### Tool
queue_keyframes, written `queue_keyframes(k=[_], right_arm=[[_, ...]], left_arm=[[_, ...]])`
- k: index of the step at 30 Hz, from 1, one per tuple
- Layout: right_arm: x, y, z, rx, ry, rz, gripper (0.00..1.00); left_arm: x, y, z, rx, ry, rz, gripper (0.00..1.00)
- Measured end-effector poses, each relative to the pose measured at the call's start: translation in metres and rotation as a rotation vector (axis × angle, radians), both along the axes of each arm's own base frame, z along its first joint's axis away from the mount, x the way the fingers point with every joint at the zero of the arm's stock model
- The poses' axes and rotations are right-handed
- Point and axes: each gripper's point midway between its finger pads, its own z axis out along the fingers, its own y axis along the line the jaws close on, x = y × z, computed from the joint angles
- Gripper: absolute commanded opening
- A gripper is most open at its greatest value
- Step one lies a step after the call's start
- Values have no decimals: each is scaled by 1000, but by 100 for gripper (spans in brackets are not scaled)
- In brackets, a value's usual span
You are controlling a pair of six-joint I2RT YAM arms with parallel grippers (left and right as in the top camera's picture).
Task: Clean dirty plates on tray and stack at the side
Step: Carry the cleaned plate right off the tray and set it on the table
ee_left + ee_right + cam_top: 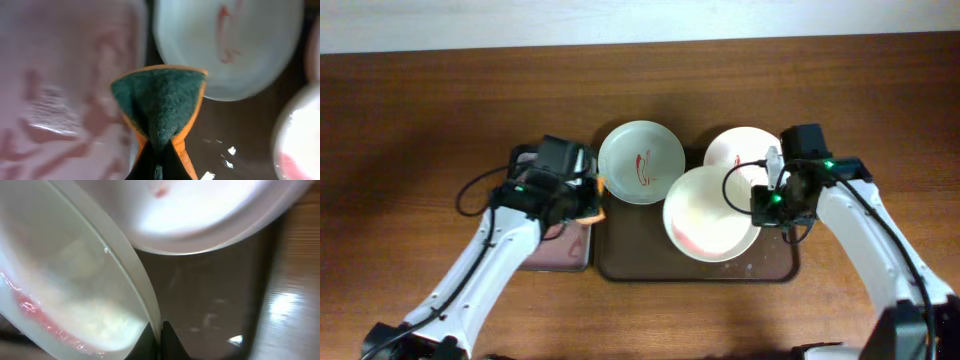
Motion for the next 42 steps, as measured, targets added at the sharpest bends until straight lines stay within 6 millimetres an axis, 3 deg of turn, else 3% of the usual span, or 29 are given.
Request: queue_keyframes(k=[4, 7, 12, 15, 17, 20, 22, 27, 30, 35, 42], right_arm=[[7, -11, 22, -217, -124, -26, 4], [14, -5, 39, -403, -233, 17, 4], [24, 24, 73, -672, -460, 118, 4], [25, 36, 94, -781, -570, 142, 4], [28, 31, 100, -814, -596, 114, 4], [34, 2, 97, -803, -556, -3, 4], [38, -17, 85, -724, -488, -75, 4], [29, -124, 54, -484, -284, -454, 4], [17, -162, 43, -295, -236, -624, 4], [-6, -208, 39, -134, -223, -826, 4], [-25, -233, 39, -56, -226, -947, 4]], left_arm=[[11, 38, -5, 90, -20, -18, 0], [13, 51, -26, 131, 34, -29, 0], [9, 62, -64, 195, 141, -29, 0], [10, 62, -67, 200, 142, -30, 0], [10, 63, -67, 202, 141, -30, 0], [10, 62, -66, 202, 140, -30, 0], [10, 62, -66, 203, 139, -33, 0], [10, 62, -66, 203, 139, -33, 0], [10, 63, -66, 203, 139, -33, 0], [10, 62, -66, 203, 139, -33, 0], [10, 62, -66, 203, 139, -33, 0]])
